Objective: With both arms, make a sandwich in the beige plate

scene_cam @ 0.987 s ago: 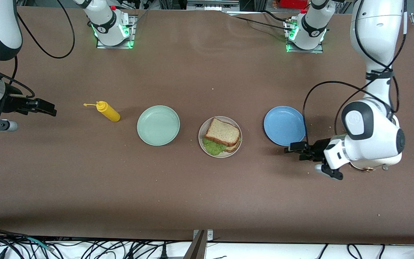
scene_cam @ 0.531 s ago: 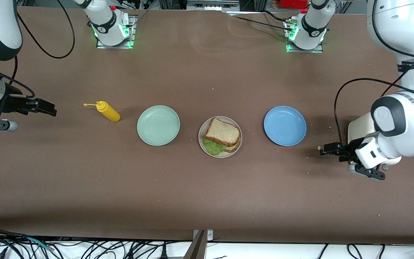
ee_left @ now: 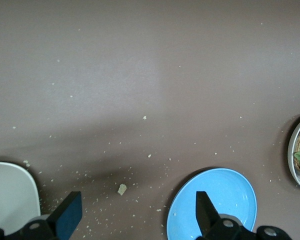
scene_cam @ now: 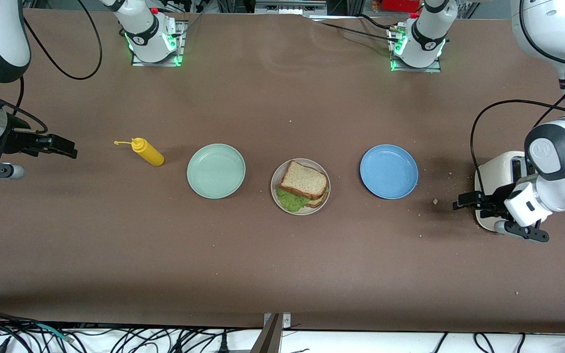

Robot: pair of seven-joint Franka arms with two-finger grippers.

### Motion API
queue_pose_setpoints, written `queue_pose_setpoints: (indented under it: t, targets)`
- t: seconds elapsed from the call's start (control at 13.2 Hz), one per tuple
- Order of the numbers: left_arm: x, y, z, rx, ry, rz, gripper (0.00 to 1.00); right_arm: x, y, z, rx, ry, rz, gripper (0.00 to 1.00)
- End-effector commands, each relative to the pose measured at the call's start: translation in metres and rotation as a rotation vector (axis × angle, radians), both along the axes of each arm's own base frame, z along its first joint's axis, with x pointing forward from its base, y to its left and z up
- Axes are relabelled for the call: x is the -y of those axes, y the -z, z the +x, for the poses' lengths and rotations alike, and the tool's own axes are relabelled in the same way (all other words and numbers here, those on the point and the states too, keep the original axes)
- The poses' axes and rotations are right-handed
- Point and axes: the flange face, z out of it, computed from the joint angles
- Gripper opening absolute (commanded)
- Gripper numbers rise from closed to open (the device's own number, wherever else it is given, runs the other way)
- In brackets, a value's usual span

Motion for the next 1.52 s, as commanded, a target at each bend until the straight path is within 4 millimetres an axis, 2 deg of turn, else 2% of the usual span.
queue_pose_setpoints:
  t: [0.0, 0.15, 0.3, 0.46, 0.68, 0.99, 1.14, 1.21, 1.44]
  targets:
    - [-0.015, -0.015, -0.008, -0.022, -0.019, 0.031, 1.00, 0.003, -0.005, -0.009, 0.007, -0.012, -0.014, 1.00]
    - [-0.032, -0.023, -0.011, -0.021, -0.030, 0.063, 1.00, 0.007, -0.008, -0.006, 0.017, 0.004, -0.006, 1.00]
    - [-0.041, -0.049, -0.017, -0.017, 0.013, 0.155, 1.00, 0.008, -0.010, -0.004, 0.021, 0.002, -0.013, 1.00]
    - [-0.041, -0.055, -0.027, -0.088, 0.054, 0.190, 1.00, 0.007, -0.014, -0.002, 0.007, 0.004, -0.012, 1.00]
    - [-0.036, -0.096, -0.031, -0.171, 0.078, 0.240, 1.00, 0.007, -0.016, -0.001, 0.007, 0.024, -0.014, 1.00]
    - [-0.010, -0.118, -0.034, -0.242, 0.009, 0.294, 1.00, 0.009, -0.015, -0.004, -0.016, 0.021, -0.035, 1.00]
    - [-0.001, -0.145, -0.040, -0.216, -0.021, 0.318, 1.00, 0.009, -0.014, -0.002, -0.008, 0.021, -0.041, 1.00]
    - [0.012, -0.157, -0.045, -0.201, -0.009, 0.319, 1.00, 0.010, -0.015, -0.001, -0.005, 0.023, -0.041, 1.00]
    - [0.040, -0.180, -0.087, -0.207, -0.065, 0.347, 1.00, 0.010, -0.021, 0.004, 0.006, 0.021, -0.045, 1.00]
